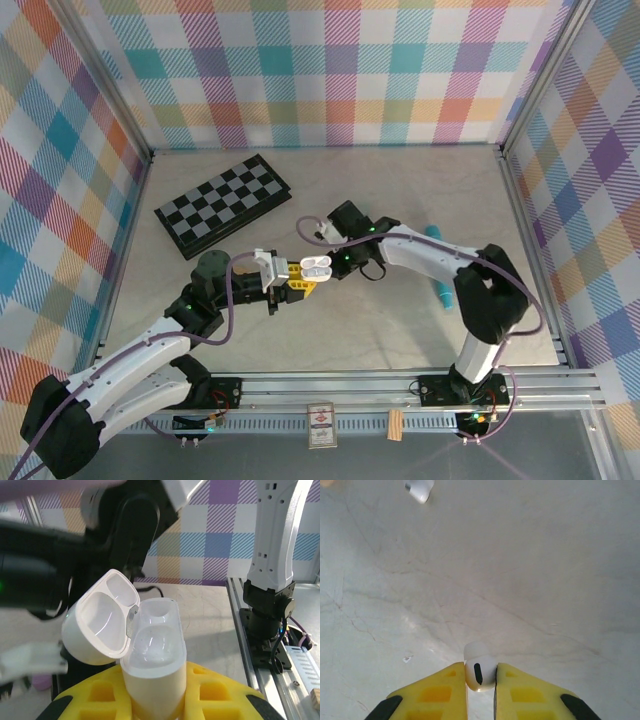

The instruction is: Insert the wireless bluetooth earbuds into the charging case

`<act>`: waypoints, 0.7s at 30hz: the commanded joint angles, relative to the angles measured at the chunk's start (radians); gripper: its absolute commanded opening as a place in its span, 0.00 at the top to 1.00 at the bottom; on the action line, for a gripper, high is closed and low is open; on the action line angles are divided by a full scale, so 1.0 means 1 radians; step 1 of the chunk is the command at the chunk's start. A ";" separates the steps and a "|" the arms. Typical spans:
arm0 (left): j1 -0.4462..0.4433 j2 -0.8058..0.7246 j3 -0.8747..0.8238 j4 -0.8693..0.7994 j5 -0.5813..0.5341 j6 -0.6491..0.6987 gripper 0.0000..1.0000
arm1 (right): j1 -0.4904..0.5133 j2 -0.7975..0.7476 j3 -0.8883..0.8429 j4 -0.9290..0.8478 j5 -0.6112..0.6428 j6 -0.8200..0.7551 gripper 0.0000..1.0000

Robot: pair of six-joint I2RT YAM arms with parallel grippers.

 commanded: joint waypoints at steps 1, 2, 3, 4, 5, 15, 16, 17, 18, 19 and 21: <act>0.006 -0.010 -0.019 0.059 -0.006 -0.013 0.94 | -0.027 -0.092 -0.027 0.030 0.094 -0.054 0.83; 0.007 -0.008 -0.020 0.061 -0.006 -0.015 0.94 | -0.036 -0.116 -0.028 0.027 0.096 -0.063 0.83; 0.009 -0.006 -0.019 0.058 -0.005 -0.016 0.94 | -0.047 -0.141 -0.022 0.010 0.093 -0.072 0.83; 0.010 -0.005 -0.018 0.052 -0.007 -0.016 0.94 | -0.052 -0.165 -0.010 -0.013 0.095 -0.089 0.83; 0.012 -0.004 -0.018 0.047 -0.007 -0.018 0.94 | -0.053 -0.186 0.000 -0.029 0.097 -0.105 0.83; 0.041 0.027 0.001 -0.024 -0.023 -0.054 0.94 | -0.026 -0.453 0.007 -0.068 0.029 -0.340 0.84; 0.043 0.038 0.005 -0.027 -0.021 -0.054 0.94 | -0.017 -0.468 0.015 -0.079 0.031 -0.360 0.84; 0.044 0.046 0.008 -0.029 -0.020 -0.056 0.94 | -0.008 -0.480 0.022 -0.088 0.035 -0.378 0.84; 0.044 0.057 0.014 -0.032 -0.019 -0.056 0.94 | 0.005 -0.493 0.028 -0.099 0.035 -0.403 0.84; 0.044 0.065 0.018 -0.035 -0.016 -0.057 0.94 | 0.020 -0.505 0.033 -0.109 0.038 -0.429 0.84; 0.046 0.080 0.028 -0.041 -0.007 -0.056 0.93 | 0.049 -0.524 0.042 -0.123 0.048 -0.472 0.84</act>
